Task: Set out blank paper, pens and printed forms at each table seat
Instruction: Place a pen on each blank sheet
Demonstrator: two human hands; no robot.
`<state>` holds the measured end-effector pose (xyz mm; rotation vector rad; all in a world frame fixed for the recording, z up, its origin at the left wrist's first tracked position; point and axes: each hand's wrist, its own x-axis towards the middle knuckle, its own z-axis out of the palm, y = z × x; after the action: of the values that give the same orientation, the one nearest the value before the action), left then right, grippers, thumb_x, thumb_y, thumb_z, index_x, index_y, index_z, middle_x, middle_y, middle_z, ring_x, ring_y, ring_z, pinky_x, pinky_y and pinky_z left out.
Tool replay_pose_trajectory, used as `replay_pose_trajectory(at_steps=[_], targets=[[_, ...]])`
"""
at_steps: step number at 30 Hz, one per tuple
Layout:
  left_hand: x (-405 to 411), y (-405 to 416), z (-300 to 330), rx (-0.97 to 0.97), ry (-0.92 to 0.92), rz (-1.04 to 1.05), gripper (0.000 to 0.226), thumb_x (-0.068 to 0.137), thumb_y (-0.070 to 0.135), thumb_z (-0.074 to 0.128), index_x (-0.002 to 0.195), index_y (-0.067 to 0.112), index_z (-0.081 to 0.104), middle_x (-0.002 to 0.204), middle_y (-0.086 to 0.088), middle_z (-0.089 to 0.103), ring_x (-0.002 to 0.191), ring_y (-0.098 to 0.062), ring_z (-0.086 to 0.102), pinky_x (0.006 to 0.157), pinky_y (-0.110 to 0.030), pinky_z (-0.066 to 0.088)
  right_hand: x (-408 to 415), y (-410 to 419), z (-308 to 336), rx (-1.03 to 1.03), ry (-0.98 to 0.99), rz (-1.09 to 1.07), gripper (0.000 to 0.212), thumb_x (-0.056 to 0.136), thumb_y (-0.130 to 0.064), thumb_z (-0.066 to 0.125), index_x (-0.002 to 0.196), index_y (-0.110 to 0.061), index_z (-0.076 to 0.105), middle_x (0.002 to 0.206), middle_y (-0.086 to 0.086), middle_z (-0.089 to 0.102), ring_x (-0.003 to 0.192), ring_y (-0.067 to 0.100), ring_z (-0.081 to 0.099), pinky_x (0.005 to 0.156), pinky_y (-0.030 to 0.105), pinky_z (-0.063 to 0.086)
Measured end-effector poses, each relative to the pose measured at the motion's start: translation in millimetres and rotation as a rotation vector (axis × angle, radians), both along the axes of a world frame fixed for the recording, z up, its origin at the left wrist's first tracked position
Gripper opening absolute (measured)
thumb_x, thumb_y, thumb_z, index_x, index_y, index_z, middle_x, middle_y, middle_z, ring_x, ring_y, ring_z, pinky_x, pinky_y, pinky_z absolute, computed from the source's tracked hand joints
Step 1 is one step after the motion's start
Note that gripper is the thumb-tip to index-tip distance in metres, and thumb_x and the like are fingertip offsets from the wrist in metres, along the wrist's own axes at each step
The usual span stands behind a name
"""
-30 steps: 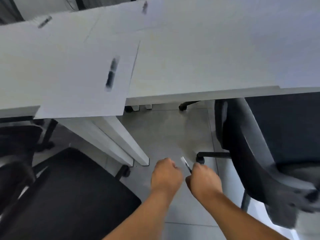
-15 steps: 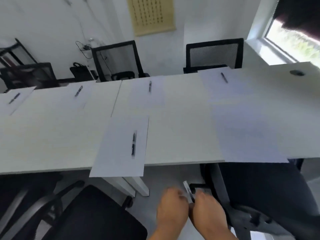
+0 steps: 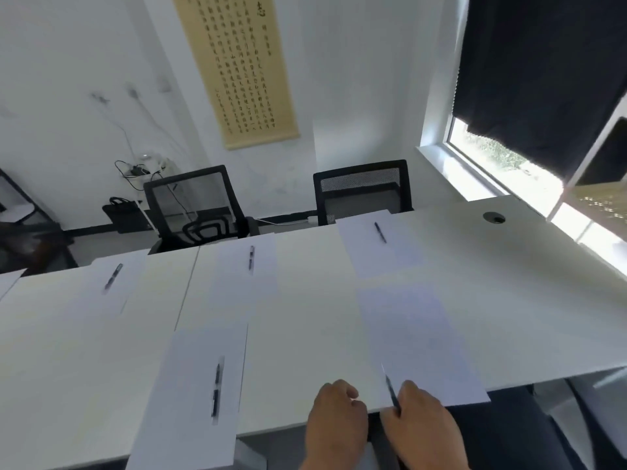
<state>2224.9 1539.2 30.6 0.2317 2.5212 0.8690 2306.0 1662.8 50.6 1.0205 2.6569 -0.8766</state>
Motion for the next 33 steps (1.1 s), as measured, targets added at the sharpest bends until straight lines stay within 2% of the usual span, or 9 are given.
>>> replay_pose_trajectory(at_steps=[6, 12, 16, 22, 25, 27, 30, 33], targets=[[-12.0, 64.2, 7.3, -0.018, -0.055, -0.019, 0.032, 0.095, 0.023, 0.05, 0.122, 0.032, 0.066, 0.128, 0.012, 0.065, 0.109, -0.01, 0.066, 0.097, -0.027, 0.054, -18.4, 65.1, 2.2, 0.044, -0.002, -0.052, 0.012, 0.095, -0.028, 0.054, 0.087, -0.021, 0.049, 0.082, -0.006, 0.061, 0.07, 0.01, 0.059, 0.057, 0.025, 0.042], [-40.0, 106.6, 0.6, -0.052, -0.085, -0.054, 0.036, 0.097, 0.024, 0.052, 0.128, 0.031, 0.069, 0.13, 0.012, 0.066, 0.11, -0.011, 0.067, 0.098, -0.03, 0.057, -42.5, 114.4, -6.6, 0.052, -0.031, -0.1, 0.011, 0.093, -0.024, 0.053, 0.085, -0.019, 0.048, 0.079, -0.005, 0.061, 0.065, 0.013, 0.059, 0.054, 0.027, 0.041], [-63.5, 126.1, -8.4, -0.066, -0.076, -0.095, 0.036, 0.097, 0.023, 0.053, 0.128, 0.031, 0.069, 0.131, 0.011, 0.066, 0.112, -0.012, 0.068, 0.097, -0.031, 0.057, -57.3, 136.5, -16.4, 0.031, -0.076, -0.122, 0.008, 0.092, -0.025, 0.055, 0.087, -0.02, 0.051, 0.079, -0.005, 0.063, 0.067, 0.013, 0.062, 0.056, 0.027, 0.046], [-91.1, 148.2, -36.9, -0.105, 0.004, -0.267, 0.034, 0.103, 0.025, 0.054, 0.135, 0.03, 0.066, 0.137, 0.01, 0.057, 0.123, -0.011, 0.062, 0.102, -0.03, 0.055, -80.6, 162.0, -39.4, 0.005, -0.143, -0.153, 0.011, 0.093, -0.022, 0.056, 0.085, -0.02, 0.049, 0.079, -0.003, 0.064, 0.064, 0.014, 0.061, 0.052, 0.028, 0.041], [-95.2, 149.2, -46.3, -0.141, 0.162, -0.375, 0.042, 0.103, 0.024, 0.057, 0.144, 0.031, 0.062, 0.146, 0.011, 0.05, 0.138, -0.013, 0.051, 0.113, -0.029, 0.042, -88.2, 167.3, -46.4, 0.002, -0.151, -0.164, 0.012, 0.093, -0.022, 0.056, 0.084, -0.02, 0.048, 0.078, -0.003, 0.063, 0.064, 0.014, 0.06, 0.051, 0.028, 0.039], [-97.1, 149.5, -51.9, -0.135, 0.217, -0.425, 0.049, 0.103, 0.028, 0.06, 0.152, 0.032, 0.056, 0.159, 0.011, 0.043, 0.152, -0.014, 0.04, 0.122, -0.031, 0.033, -90.1, 170.7, -51.8, -0.003, -0.172, -0.174, 0.011, 0.093, -0.022, 0.055, 0.084, -0.02, 0.049, 0.079, -0.003, 0.063, 0.064, 0.015, 0.06, 0.052, 0.028, 0.04], [-98.3, 150.9, -58.7, -0.128, 0.23, -0.507, 0.061, 0.105, 0.035, 0.061, 0.164, 0.033, 0.042, 0.177, 0.007, 0.025, 0.165, -0.016, 0.02, 0.132, -0.036, 0.021, -89.8, 175.4, -58.2, -0.007, -0.19, -0.18, 0.011, 0.093, -0.023, 0.055, 0.085, -0.021, 0.048, 0.08, -0.003, 0.062, 0.065, 0.014, 0.06, 0.052, 0.028, 0.039], [-96.5, 150.7, -66.7, -0.168, 0.178, -0.511, 0.067, 0.104, 0.038, 0.064, 0.166, 0.032, 0.038, 0.179, 0.006, 0.023, 0.166, -0.017, 0.02, 0.131, -0.037, 0.024, -88.6, 177.7, -62.7, 0.0, -0.206, -0.18, 0.013, 0.092, -0.022, 0.055, 0.083, -0.021, 0.047, 0.079, -0.003, 0.061, 0.064, 0.014, 0.057, 0.051, 0.028, 0.037]])
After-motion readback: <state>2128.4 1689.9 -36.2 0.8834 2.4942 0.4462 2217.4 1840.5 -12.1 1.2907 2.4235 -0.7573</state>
